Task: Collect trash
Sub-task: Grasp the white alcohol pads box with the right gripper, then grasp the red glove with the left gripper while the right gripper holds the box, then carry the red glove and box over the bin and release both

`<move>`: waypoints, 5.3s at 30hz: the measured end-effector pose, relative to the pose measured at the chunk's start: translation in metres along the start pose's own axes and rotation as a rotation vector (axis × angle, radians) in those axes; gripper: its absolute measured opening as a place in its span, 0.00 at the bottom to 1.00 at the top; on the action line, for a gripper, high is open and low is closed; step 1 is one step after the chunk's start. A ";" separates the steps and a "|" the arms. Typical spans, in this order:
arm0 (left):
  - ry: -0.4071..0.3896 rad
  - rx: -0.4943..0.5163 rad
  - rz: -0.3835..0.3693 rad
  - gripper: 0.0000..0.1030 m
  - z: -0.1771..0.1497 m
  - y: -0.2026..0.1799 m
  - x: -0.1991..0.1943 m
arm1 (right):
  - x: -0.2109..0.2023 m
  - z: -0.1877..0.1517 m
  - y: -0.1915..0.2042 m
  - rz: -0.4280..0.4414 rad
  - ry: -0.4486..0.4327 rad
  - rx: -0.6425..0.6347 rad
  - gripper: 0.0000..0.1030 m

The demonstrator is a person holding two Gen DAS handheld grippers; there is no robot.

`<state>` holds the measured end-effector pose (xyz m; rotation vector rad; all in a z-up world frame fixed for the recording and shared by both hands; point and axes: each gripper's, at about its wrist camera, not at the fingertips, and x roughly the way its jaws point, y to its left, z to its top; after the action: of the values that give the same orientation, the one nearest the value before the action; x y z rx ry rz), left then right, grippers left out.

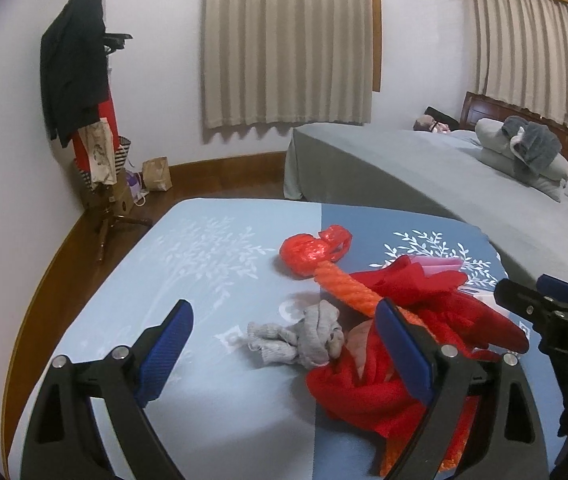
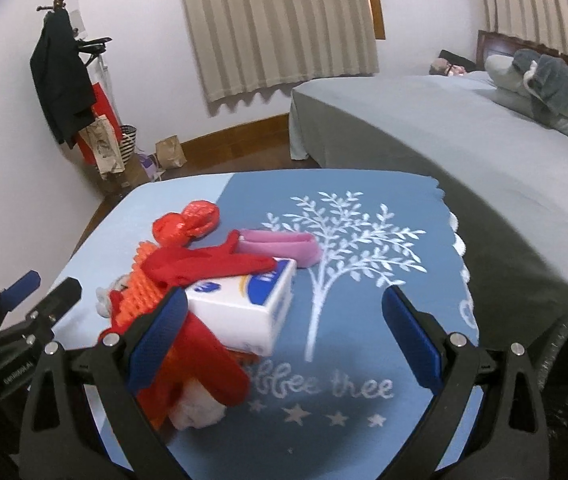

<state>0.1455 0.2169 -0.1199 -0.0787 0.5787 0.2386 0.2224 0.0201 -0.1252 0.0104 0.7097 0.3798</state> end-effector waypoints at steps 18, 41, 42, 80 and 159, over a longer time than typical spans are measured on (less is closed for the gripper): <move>0.032 -0.004 -0.003 0.88 -0.005 0.000 0.009 | 0.028 -0.006 0.003 0.000 0.080 0.001 0.92; 0.036 -0.008 -0.006 0.88 -0.005 -0.007 0.015 | 0.043 -0.008 -0.037 -0.093 0.112 0.052 0.92; 0.035 -0.007 -0.007 0.88 -0.004 -0.007 0.016 | 0.045 -0.010 -0.039 -0.093 0.119 0.057 0.92; 0.044 0.063 -0.211 0.64 0.023 -0.088 0.045 | 0.045 -0.024 -0.075 -0.110 0.175 0.061 0.57; 0.029 0.341 -0.814 0.11 -0.022 -0.348 -0.108 | -0.238 -0.105 -0.266 -0.487 -0.048 0.325 0.56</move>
<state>0.1315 -0.1454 -0.0760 0.0168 0.5671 -0.6514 0.0799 -0.3223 -0.0908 0.1508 0.6949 -0.2039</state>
